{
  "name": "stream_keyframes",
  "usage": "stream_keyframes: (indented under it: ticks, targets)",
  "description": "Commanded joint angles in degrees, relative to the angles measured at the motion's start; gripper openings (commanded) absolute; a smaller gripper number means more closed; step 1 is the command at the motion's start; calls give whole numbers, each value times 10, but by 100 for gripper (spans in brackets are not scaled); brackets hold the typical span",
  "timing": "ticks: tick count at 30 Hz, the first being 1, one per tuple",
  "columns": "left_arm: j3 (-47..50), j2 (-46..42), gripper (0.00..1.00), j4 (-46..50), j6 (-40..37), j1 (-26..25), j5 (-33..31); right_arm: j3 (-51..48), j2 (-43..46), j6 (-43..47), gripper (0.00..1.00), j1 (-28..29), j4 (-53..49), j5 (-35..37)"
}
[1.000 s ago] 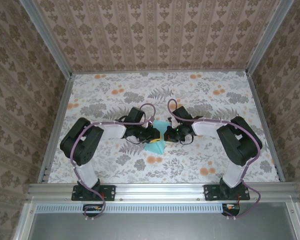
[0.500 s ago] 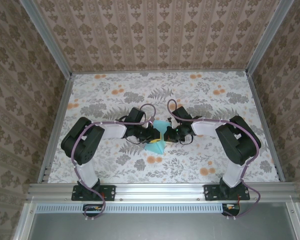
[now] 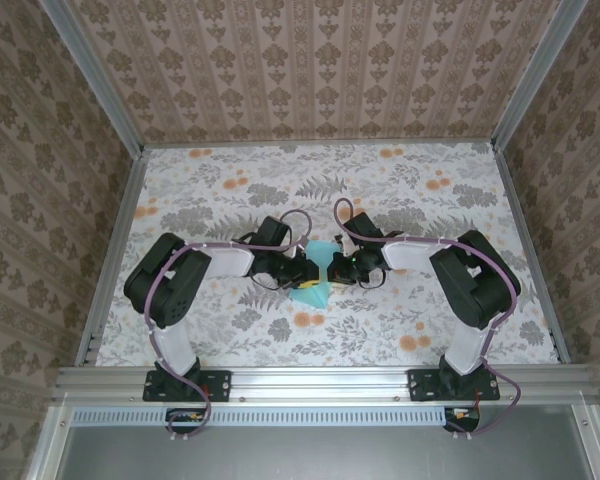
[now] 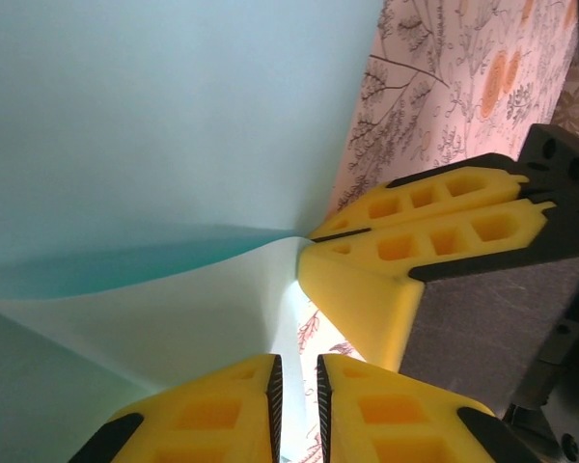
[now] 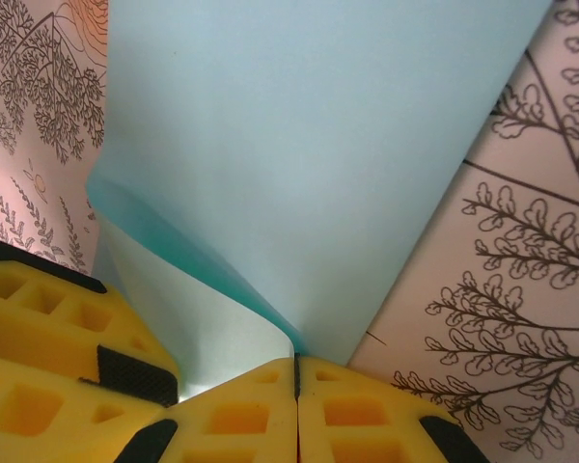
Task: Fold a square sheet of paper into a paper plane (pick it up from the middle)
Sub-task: Fold the triangle a second time at the center of the table.
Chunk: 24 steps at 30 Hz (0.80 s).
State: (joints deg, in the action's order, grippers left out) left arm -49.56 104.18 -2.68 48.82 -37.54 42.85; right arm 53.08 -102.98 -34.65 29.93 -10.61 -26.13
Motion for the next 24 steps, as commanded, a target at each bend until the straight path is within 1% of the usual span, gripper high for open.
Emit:
stream_keyframes:
  ticks: [1,19,24]
  targets:
    - [-10,12,19,19,-16,-5,-8,9,-13,3,7,1,-18,2]
    - [-8,17,18,44,-26,-5,-24,11,-20,5,7,1,-24,6]
    - [-7,19,18,50,-25,-5,-28,13,-19,3,9,1,-26,6]
